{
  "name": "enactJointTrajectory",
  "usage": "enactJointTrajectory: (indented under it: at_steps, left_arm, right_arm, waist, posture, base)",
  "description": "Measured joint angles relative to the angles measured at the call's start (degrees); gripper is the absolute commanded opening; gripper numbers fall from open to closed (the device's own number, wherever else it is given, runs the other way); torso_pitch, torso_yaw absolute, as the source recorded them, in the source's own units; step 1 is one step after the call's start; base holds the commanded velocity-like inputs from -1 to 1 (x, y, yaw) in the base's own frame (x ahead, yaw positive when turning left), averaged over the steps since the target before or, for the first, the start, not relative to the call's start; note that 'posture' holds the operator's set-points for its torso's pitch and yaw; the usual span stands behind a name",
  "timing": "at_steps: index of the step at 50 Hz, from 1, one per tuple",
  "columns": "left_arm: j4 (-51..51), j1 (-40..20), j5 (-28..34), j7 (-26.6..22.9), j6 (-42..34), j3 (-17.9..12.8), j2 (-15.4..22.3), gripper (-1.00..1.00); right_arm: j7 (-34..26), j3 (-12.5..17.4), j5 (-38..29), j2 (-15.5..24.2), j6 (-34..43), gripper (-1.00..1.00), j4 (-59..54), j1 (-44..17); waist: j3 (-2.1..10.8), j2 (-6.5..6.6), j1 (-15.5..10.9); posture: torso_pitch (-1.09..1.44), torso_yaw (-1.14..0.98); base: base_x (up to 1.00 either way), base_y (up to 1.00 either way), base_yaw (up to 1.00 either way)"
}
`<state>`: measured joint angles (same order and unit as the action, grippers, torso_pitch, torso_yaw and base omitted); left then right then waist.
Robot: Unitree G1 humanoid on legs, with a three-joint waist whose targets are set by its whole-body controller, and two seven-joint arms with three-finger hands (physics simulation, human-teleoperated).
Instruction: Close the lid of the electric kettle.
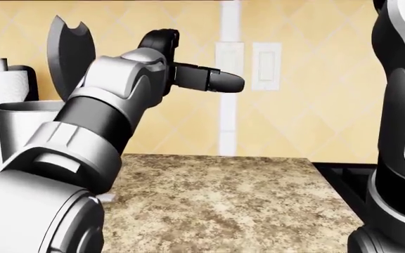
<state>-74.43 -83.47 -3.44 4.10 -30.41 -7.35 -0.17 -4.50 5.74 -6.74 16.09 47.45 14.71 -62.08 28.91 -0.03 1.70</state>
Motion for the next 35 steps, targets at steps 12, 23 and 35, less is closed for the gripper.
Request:
enactJointTrajectory:
  at_steps: [12,23,35]
  left_arm:
    - [-0.63,0.27,-3.78,4.18,2.64,-2.43,2.11,1.0]
    - [-1.04,0.46,-7.32,7.77,6.12,-3.41,4.27,1.0]
    - [-1.36,0.12,-8.64,10.61,6.82,-4.09,6.38,1.0]
  right_arm:
    - [-0.14,-0.13,-0.24,-0.19,-0.32,1.0,-0.34,0.14]
    - [-0.36,-0.25,-0.54,-0.41,-0.53,1.0,-0.39,0.37]
    - [-0.43,-0.16,-0.67,-0.45,-0.6,1.0,-0.53,0.3]
  waist:
    - [-0.13,0.25,0.04]
    - [-0.14,0.47,0.0]
    - [-0.19,0.69,0.06]
  posture:
    - [-0.83,0.0]
    - [-0.83,0.0]
    - [-0.83,0.0]
  base:
    - [0.0,0.0,0.0]
    - [0.0,0.0,0.0]
    - [0.0,0.0,0.0]
